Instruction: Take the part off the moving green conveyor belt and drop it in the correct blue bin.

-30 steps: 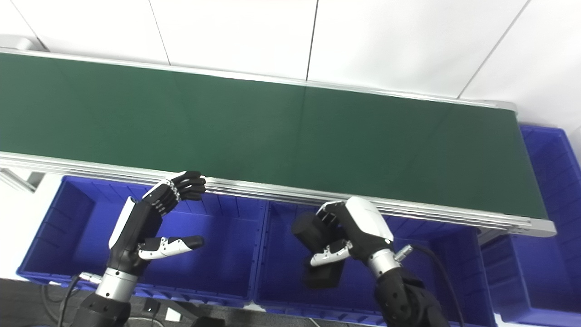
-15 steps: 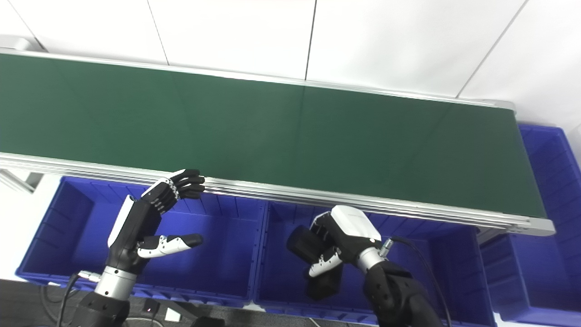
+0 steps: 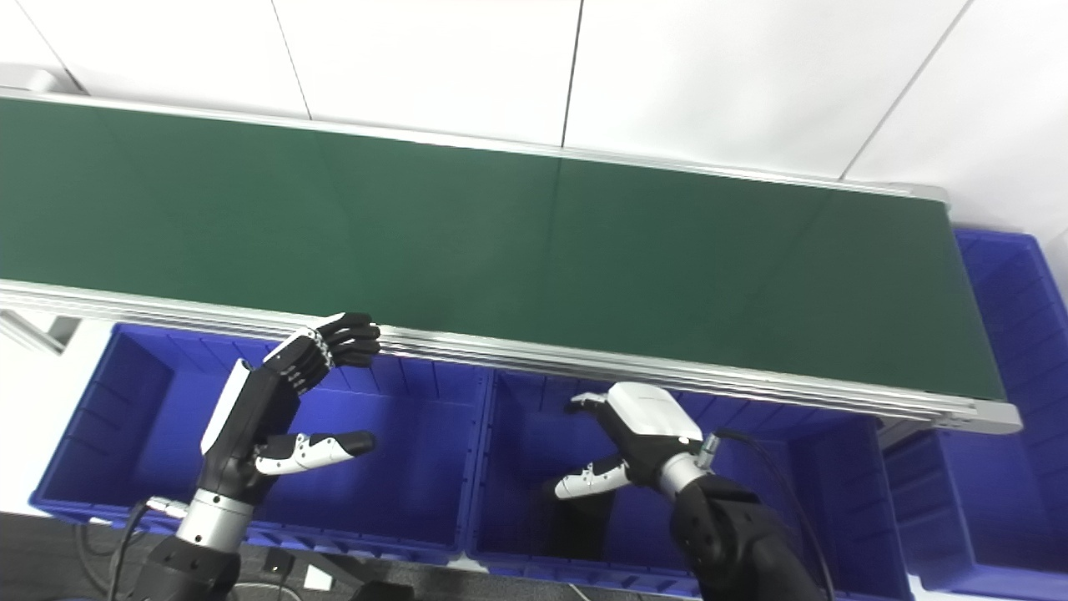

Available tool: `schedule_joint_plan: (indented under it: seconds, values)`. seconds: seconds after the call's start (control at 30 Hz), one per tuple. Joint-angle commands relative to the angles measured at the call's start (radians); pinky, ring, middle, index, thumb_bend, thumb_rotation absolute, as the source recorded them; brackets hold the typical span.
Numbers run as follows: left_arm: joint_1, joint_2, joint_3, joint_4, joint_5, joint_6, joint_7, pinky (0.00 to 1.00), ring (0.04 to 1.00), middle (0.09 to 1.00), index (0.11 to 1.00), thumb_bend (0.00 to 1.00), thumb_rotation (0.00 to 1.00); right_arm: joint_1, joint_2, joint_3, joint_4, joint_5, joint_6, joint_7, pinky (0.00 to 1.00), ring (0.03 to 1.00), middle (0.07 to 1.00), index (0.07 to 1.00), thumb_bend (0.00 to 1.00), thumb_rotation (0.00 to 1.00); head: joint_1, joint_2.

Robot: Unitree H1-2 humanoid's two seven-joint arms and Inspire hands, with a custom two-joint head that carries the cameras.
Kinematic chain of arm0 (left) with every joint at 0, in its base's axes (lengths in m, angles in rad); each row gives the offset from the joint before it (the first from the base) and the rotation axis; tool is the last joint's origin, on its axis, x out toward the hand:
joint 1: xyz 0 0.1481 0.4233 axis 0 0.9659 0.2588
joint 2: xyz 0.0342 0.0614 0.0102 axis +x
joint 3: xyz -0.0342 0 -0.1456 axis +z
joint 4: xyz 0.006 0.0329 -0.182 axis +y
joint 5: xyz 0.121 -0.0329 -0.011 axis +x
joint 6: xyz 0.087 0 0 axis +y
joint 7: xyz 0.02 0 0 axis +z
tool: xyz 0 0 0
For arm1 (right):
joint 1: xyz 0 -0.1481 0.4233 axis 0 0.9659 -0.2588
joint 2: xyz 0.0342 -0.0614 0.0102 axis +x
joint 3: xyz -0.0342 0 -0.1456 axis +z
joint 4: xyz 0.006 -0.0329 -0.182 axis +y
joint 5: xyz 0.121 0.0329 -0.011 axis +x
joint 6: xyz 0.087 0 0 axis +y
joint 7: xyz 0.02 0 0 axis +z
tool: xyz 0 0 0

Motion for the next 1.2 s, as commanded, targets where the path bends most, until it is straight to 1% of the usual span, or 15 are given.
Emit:
schedule_joint_plan:
  seconds: [0.0,0.07,0.17,0.23,0.37,0.47,0.53,0.6,0.67,0.73,0.8,0.93,1.1,1.13,1.17]
  values:
    - [-0.001,0.001,0.005,-0.032,-0.004,-0.036,-0.005,0.67,0.715,0.755,0.777,0.79,0.38,0.015,0.014,-0.03,-0.061,0.035,-0.008,-0.048,0.67,0.829,0.852,0.828,0.78,0.5,0.001,-0.001]
    - [0.001,0.004,0.006,-0.035,-0.004,-0.036,-0.008,0.67,0.716,0.756,0.778,0.78,0.38,0.036,0.027,-0.051,-0.085,0.063,-0.016,-0.075,0.68,0.824,0.845,0.826,0.78,0.49,0.004,-0.001]
    - [0.001,0.005,0.006,-0.042,0.0,-0.031,-0.011,0.67,0.717,0.757,0.778,0.78,0.36,0.084,0.068,-0.098,-0.142,0.145,-0.02,-0.119,0.71,0.826,0.835,0.822,0.75,0.49,0.007,0.001]
    - [0.0,0.008,0.007,-0.047,0.014,-0.023,-0.014,0.68,0.719,0.758,0.779,0.78,0.36,0.113,0.095,-0.119,-0.174,0.188,-0.017,-0.136,0.72,0.829,0.836,0.825,0.74,0.5,0.012,0.005]
    - [-0.001,0.006,0.014,-0.061,0.043,0.001,-0.009,0.68,0.728,0.768,0.793,0.78,0.39,0.149,0.119,-0.125,-0.198,0.227,-0.037,-0.173,0.72,0.811,0.819,0.805,0.72,0.53,0.014,0.003]
    - [-0.014,0.006,0.012,-0.068,0.044,0.023,-0.015,0.69,0.734,0.774,0.796,0.78,0.39,0.186,0.148,-0.139,-0.211,0.289,-0.046,-0.206,0.73,0.804,0.812,0.798,0.71,0.51,0.006,0.002]
    - [-0.023,0.009,0.012,-0.064,0.041,0.027,-0.02,0.68,0.734,0.777,0.799,0.78,0.39,0.205,0.165,-0.145,-0.221,0.316,-0.038,-0.22,0.72,0.798,0.818,0.811,0.72,0.52,0.004,0.001]
    - [-0.031,0.014,0.01,-0.061,0.03,0.04,-0.027,0.68,0.742,0.783,0.803,0.79,0.38,0.226,0.184,-0.154,-0.224,0.361,-0.051,-0.239,0.71,0.788,0.822,0.838,0.73,0.52,0.001,-0.001]
    - [-0.037,0.016,0.009,-0.063,0.014,0.064,-0.037,0.7,0.752,0.789,0.803,0.81,0.38,0.243,0.194,-0.158,-0.223,0.399,-0.069,-0.254,0.73,0.797,0.841,0.883,0.74,0.55,-0.003,-0.001]
    - [-0.049,0.018,0.009,-0.061,0.003,0.084,-0.048,0.69,0.752,0.79,0.801,0.81,0.37,0.258,0.206,-0.161,-0.22,0.429,-0.091,-0.277,0.74,0.809,0.85,0.899,0.74,0.57,-0.01,-0.001]
    - [-0.061,0.023,0.01,-0.055,0.006,0.092,-0.057,0.69,0.749,0.788,0.797,0.81,0.38,0.271,0.221,-0.165,-0.213,0.456,-0.119,-0.306,0.76,0.827,0.866,0.929,0.73,0.61,-0.015,-0.004]
    - [-0.074,0.03,0.012,-0.035,-0.011,0.077,-0.072,0.69,0.75,0.796,0.808,0.78,0.37,0.295,0.246,-0.164,-0.204,0.485,-0.154,-0.358,0.77,0.827,0.866,0.941,0.71,0.65,-0.034,-0.009]
    - [-0.062,0.049,0.015,-0.059,0.001,0.123,-0.084,0.7,0.766,0.811,0.825,0.79,0.42,0.314,0.258,-0.149,-0.198,0.507,-0.172,-0.377,0.79,0.834,0.879,0.955,0.68,0.74,-0.096,-0.031]
    - [-0.057,0.053,0.019,-0.061,0.001,0.126,-0.086,0.71,0.77,0.813,0.826,0.79,0.42,0.317,0.264,-0.146,-0.197,0.514,-0.173,-0.379,0.79,0.836,0.882,0.957,0.68,0.76,-0.121,-0.04]
    - [-0.053,0.056,0.022,-0.063,-0.003,0.13,-0.087,0.71,0.773,0.816,0.827,0.79,0.42,0.319,0.266,-0.142,-0.194,0.518,-0.175,-0.382,0.8,0.84,0.888,0.961,0.68,0.78,-0.121,-0.04]
